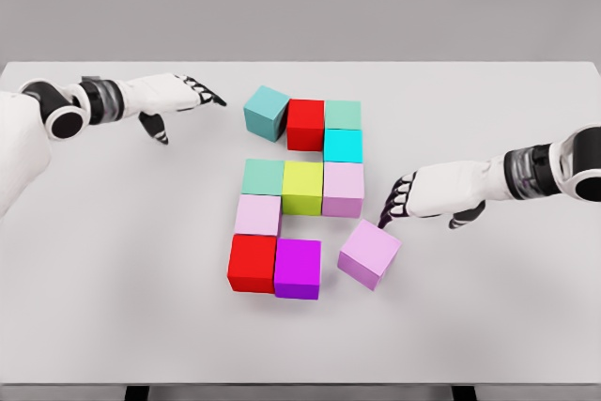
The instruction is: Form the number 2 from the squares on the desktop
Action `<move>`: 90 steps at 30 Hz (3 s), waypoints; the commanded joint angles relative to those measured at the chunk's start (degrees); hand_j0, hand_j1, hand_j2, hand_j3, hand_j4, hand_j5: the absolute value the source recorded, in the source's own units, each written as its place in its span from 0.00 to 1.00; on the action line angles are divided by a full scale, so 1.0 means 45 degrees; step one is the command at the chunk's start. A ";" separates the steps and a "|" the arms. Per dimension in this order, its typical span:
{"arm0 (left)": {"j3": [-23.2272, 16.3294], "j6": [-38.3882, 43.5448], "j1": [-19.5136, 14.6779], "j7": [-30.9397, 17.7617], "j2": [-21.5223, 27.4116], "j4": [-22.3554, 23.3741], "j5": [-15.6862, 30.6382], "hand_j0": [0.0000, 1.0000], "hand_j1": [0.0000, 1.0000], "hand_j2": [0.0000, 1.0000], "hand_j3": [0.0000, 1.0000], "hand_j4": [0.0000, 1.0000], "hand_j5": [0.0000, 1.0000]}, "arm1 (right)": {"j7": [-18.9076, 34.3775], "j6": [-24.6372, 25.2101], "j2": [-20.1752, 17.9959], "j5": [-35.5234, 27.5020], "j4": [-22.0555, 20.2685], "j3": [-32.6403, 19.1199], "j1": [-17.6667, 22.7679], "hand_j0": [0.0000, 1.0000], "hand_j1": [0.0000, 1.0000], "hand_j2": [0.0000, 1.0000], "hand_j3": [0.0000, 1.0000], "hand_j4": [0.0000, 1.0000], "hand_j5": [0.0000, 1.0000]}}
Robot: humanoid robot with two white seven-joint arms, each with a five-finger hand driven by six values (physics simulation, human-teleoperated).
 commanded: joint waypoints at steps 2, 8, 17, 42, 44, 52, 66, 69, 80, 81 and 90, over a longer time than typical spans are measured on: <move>0.0026 0.0021 -0.0098 0.0006 -0.0308 0.0471 0.0032 1.00 1.00 1.00 1.00 1.00 1.00 | -0.0003 0.0027 0.0058 -0.0057 0.0039 -0.0019 0.0000 0.92 0.92 0.92 0.92 0.92 0.92; 0.0026 0.0021 -0.0235 0.0005 -0.0621 0.0705 0.0012 1.00 1.00 1.00 1.00 1.00 1.00 | 0.0016 0.0027 0.0038 -0.0076 0.0000 -0.0019 0.0000 0.93 0.93 0.93 0.93 0.93 0.93; 0.0007 0.0021 -0.0391 -0.0014 -0.0991 0.1311 -0.0046 1.00 1.00 1.00 1.00 1.00 1.00 | 0.0016 0.0027 0.0038 -0.0115 -0.0293 0.0001 0.0000 0.93 0.93 0.93 0.93 0.93 0.93; -0.0091 0.0021 -0.0020 -0.0014 -0.1050 -0.0369 0.0051 1.00 1.00 1.00 1.00 1.00 1.00 | 0.0036 0.0027 -0.0235 -0.0096 -0.1231 0.0020 0.0078 0.93 0.93 0.93 0.93 0.93 0.93; -0.0091 0.0021 -0.0020 -0.0014 -0.1050 -0.0369 0.0032 1.00 1.00 1.00 1.00 1.00 1.00 | 0.0036 0.0027 -0.0235 -0.0096 -0.1231 0.0020 0.0078 0.92 0.92 0.92 0.92 0.92 0.92; -0.0110 0.0021 0.0000 -0.0014 -0.0875 -0.0349 0.0012 1.00 1.00 1.00 1.00 1.00 1.00 | 0.0036 0.0027 -0.0450 -0.0115 -0.1211 0.0001 0.0078 0.93 0.93 0.93 0.93 0.93 0.93; -0.0110 0.0021 0.0254 -0.0014 -0.0660 -0.0662 0.0012 1.00 1.00 1.00 1.00 1.00 1.00 | 0.0055 0.0027 -0.0782 0.0021 -0.2207 0.0118 0.0254 0.93 0.93 0.93 0.93 0.93 0.93; -0.0110 0.0021 0.0273 -0.0014 -0.0621 -0.0681 0.0012 1.00 1.00 1.00 1.00 1.00 1.00 | 0.0055 0.0027 -0.0802 0.0021 -0.2325 0.0118 0.0274 0.93 0.93 0.93 0.93 0.93 0.93; -0.0130 0.0021 0.0371 -0.0014 -0.0601 -0.1013 0.0012 1.00 1.00 1.00 1.00 1.00 1.00 | 0.0060 0.0027 -0.0802 0.0002 -0.2540 0.0177 0.0274 0.93 0.93 0.93 0.93 0.93 0.93; -0.0130 0.0021 0.0371 -0.0014 -0.0601 -0.1013 0.0012 1.00 1.00 1.00 1.00 1.00 1.00 | 0.0055 0.0027 -0.0840 -0.0057 -0.2481 0.0099 0.0274 0.95 0.95 0.95 0.95 0.95 0.95; -0.0208 0.0021 0.0390 -0.0014 -0.0542 -0.1052 0.0012 1.00 1.00 1.00 1.00 1.00 1.00 | -0.0062 0.0027 -0.1954 -0.0174 -0.2168 -0.0468 0.0274 0.98 0.98 0.98 0.98 0.98 0.98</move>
